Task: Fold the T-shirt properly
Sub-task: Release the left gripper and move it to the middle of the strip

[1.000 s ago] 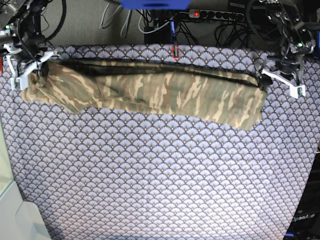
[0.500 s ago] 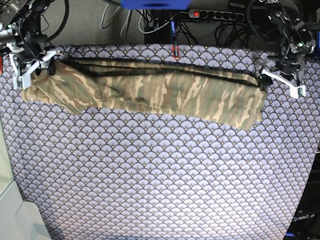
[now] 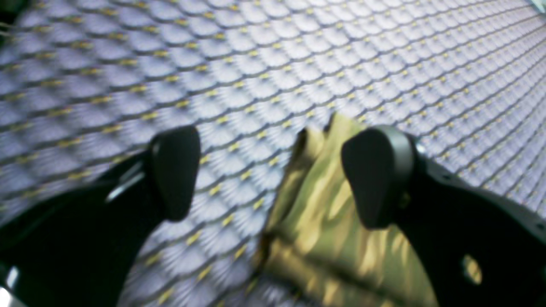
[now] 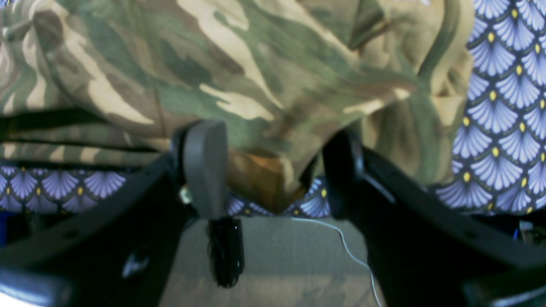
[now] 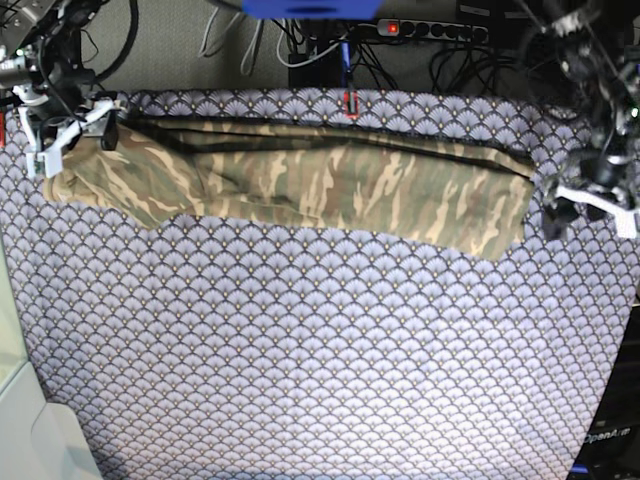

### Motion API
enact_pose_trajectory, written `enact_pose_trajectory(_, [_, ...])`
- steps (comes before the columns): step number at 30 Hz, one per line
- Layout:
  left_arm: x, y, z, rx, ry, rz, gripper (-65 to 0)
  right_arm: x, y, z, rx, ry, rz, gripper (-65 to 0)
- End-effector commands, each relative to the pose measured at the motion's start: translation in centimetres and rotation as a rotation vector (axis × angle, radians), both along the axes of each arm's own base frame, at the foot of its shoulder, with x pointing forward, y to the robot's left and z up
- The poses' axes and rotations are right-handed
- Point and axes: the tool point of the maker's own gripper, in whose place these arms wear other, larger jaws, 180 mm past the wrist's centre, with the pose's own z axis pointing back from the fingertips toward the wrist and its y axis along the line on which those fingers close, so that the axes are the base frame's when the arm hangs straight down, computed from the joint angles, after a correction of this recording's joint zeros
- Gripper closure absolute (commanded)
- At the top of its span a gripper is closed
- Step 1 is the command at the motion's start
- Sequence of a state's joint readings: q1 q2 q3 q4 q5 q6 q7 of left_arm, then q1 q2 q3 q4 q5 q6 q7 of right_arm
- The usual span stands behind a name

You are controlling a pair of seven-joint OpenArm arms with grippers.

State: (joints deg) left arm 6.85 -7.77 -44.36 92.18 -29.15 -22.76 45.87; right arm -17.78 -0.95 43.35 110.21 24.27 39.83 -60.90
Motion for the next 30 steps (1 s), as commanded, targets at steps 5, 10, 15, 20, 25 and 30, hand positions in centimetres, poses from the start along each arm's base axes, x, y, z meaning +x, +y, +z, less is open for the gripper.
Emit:
enact_pose_trajectory(5, [1.6,-1.1,-3.7,-0.104,0.080,-0.025,-54.0,0.6,-0.4,0.9,-0.018,-0.034,0.008,-36.3])
enact_pose_trajectory(10, [1.9,-3.1,-5.6,-0.143,0.126,-0.070,-53.9,0.5,-0.4,0.9,-0.017,-0.032,0.008,-36.3])
enact_pose_trajectory(15, [1.5,-4.5,-6.5,-0.147,0.161,-0.109,-53.9,0.5,-0.4,0.9,-0.017,-0.032,0.008,-36.2])
enact_pose_trajectory(20, [-0.9,-5.4,-8.3,-0.154,0.224,-0.133,-53.4,0.6,-0.4,0.9,-0.017,-0.034,0.008,-36.2])
enact_pose_trajectory(25, [-2.4,-6.1,-9.6,-0.145,0.276,-0.166,-37.5,0.9,-0.4,1.1,-0.018,-0.043,0.008,-36.2])
enact_pose_trajectory(30, [-2.5,-5.9,-9.6,-0.141,0.278,-0.163,-14.8,1.0,-0.3,1.1,-0.015,-0.045,0.007,-36.2])
